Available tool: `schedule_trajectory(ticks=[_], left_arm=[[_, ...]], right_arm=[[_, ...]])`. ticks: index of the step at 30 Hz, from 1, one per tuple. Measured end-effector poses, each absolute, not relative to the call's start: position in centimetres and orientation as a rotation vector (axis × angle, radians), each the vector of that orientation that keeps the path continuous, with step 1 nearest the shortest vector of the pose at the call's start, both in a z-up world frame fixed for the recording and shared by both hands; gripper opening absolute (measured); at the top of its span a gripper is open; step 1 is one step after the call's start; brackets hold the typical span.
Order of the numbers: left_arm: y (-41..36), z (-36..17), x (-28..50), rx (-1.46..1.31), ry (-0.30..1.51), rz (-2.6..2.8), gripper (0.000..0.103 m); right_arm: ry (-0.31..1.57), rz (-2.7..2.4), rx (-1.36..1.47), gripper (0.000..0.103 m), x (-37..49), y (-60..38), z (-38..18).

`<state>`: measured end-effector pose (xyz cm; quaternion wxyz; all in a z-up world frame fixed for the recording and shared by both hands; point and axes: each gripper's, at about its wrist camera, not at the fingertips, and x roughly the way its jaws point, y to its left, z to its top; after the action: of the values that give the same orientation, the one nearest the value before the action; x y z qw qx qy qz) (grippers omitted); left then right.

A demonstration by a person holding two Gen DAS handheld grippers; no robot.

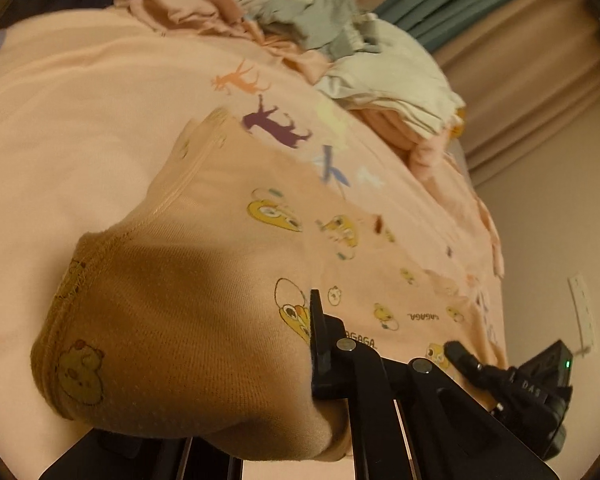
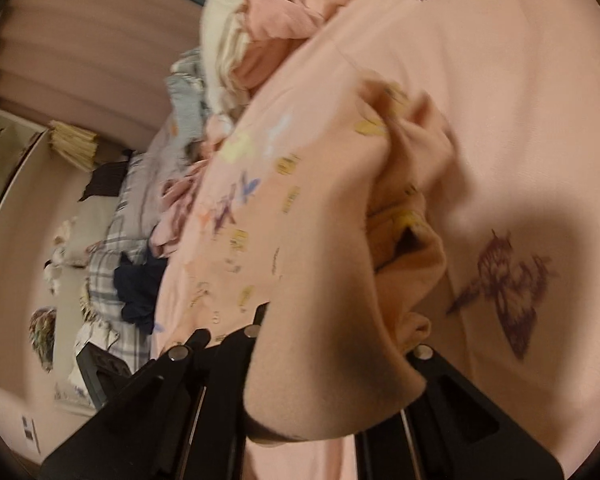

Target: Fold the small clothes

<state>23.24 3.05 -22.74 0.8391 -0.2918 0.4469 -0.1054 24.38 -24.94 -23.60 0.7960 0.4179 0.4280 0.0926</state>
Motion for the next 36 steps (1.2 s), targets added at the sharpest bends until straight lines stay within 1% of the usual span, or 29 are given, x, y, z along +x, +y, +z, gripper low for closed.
schedule_trajectory(ticks=[4,9,11,14,20,26,31,36], left_arm=[[2.8,-22.3,18.5,-0.593,0.955,-0.247,0.006],[3.3,-24.8,14.7,-0.61,1.033,-0.225,0.006],[3.9,-26.0,14.2,-0.641,1.052,-0.213,0.006],[4.8,-25.8,13.3,-0.69,1.041,-0.204,0.006],[4.8,-25.0,11.7,-0.565,1.041,-0.133,0.006],[6.4,-25.8,11.1,-0.648,1.054,-0.153,0.006],[6.2,-25.4,10.5,-0.592,1.043,-0.143,0.008],[7.4,-25.9,10.7,-0.663,1.068,-0.155,0.009]], right_arm=[[0.937,0.233,0.849,0.008,20.1,-24.2,-22.3],[1.038,0.177,0.782,0.009,15.2,-23.6,-23.8],[1.073,0.131,0.794,0.009,14.2,-24.0,-25.1],[1.112,0.069,0.819,0.008,12.6,-24.8,-26.8],[1.092,0.02,0.775,0.009,10.2,-25.4,-25.9],[1.099,-0.023,0.739,0.007,9.2,-25.5,-26.0],[1.093,-0.025,0.791,0.006,8.5,-26.5,-26.6],[1.1,-0.041,0.764,0.006,8.1,-26.3,-26.3]])
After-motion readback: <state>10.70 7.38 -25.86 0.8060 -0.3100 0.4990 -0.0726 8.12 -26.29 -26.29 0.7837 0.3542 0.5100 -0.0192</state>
